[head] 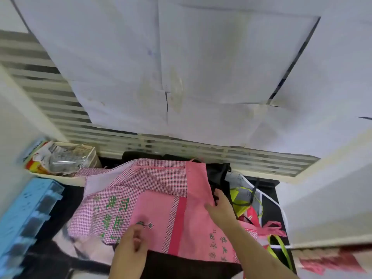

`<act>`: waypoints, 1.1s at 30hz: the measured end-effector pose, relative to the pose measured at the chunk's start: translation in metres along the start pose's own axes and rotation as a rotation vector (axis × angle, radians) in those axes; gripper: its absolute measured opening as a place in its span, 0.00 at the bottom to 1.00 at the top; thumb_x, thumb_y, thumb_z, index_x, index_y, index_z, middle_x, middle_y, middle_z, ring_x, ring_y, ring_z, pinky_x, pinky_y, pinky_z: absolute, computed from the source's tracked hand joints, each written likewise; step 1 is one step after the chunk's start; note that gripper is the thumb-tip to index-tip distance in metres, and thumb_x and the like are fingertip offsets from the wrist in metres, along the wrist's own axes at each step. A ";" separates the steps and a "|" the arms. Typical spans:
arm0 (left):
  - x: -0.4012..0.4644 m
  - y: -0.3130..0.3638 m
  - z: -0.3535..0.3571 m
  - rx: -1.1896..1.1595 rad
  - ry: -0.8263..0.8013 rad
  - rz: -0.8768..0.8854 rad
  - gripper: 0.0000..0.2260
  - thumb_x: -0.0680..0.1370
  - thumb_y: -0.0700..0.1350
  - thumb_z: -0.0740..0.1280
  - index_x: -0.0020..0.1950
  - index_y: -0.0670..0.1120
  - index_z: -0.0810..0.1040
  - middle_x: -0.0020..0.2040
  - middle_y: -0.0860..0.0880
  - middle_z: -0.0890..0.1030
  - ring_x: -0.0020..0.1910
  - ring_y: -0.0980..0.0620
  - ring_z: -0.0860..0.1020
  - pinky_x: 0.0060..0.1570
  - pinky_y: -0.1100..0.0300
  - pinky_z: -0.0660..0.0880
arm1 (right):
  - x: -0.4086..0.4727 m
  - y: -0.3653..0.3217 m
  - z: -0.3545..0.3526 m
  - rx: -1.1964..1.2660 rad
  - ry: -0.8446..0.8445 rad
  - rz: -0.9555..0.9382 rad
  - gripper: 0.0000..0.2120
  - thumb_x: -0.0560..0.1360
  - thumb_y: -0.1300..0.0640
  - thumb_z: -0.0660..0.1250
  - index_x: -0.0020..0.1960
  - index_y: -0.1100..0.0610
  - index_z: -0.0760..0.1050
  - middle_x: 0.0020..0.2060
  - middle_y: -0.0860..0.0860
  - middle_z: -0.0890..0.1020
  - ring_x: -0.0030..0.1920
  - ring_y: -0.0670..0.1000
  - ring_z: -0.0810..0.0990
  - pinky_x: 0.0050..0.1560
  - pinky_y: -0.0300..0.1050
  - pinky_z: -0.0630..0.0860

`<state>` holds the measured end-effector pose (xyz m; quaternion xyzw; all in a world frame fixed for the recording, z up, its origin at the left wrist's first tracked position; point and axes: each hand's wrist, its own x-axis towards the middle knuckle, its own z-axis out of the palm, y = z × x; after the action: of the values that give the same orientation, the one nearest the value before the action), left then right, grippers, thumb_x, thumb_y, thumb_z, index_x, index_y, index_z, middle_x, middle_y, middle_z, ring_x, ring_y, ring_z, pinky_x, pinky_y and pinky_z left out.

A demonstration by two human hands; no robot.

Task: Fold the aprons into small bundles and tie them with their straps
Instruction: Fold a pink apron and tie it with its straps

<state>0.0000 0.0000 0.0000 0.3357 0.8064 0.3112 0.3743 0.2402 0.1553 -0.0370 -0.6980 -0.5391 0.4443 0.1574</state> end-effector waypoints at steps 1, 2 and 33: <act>0.003 -0.002 0.001 0.001 0.003 0.017 0.15 0.77 0.34 0.72 0.50 0.54 0.75 0.46 0.50 0.82 0.43 0.52 0.82 0.40 0.70 0.73 | 0.010 -0.010 0.003 0.073 0.006 -0.003 0.41 0.77 0.55 0.73 0.84 0.55 0.56 0.79 0.50 0.67 0.76 0.55 0.69 0.72 0.54 0.73; 0.003 0.002 0.000 0.011 0.020 0.004 0.16 0.77 0.34 0.71 0.50 0.55 0.75 0.47 0.51 0.82 0.44 0.53 0.82 0.41 0.69 0.73 | 0.016 -0.019 0.005 0.119 -0.013 -0.007 0.44 0.76 0.55 0.74 0.84 0.54 0.54 0.79 0.50 0.66 0.77 0.55 0.69 0.72 0.55 0.73; 0.008 0.195 -0.050 0.294 -0.222 0.920 0.03 0.80 0.54 0.70 0.50 0.61 0.77 0.43 0.63 0.80 0.44 0.63 0.80 0.46 0.61 0.77 | -0.135 -0.141 -0.114 0.104 0.195 -0.459 0.10 0.80 0.63 0.67 0.43 0.51 0.75 0.24 0.54 0.75 0.23 0.54 0.72 0.26 0.46 0.70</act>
<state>0.0156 0.1072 0.1697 0.7372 0.5654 0.2894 0.2304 0.2405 0.1165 0.1850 -0.5877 -0.6421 0.3546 0.3414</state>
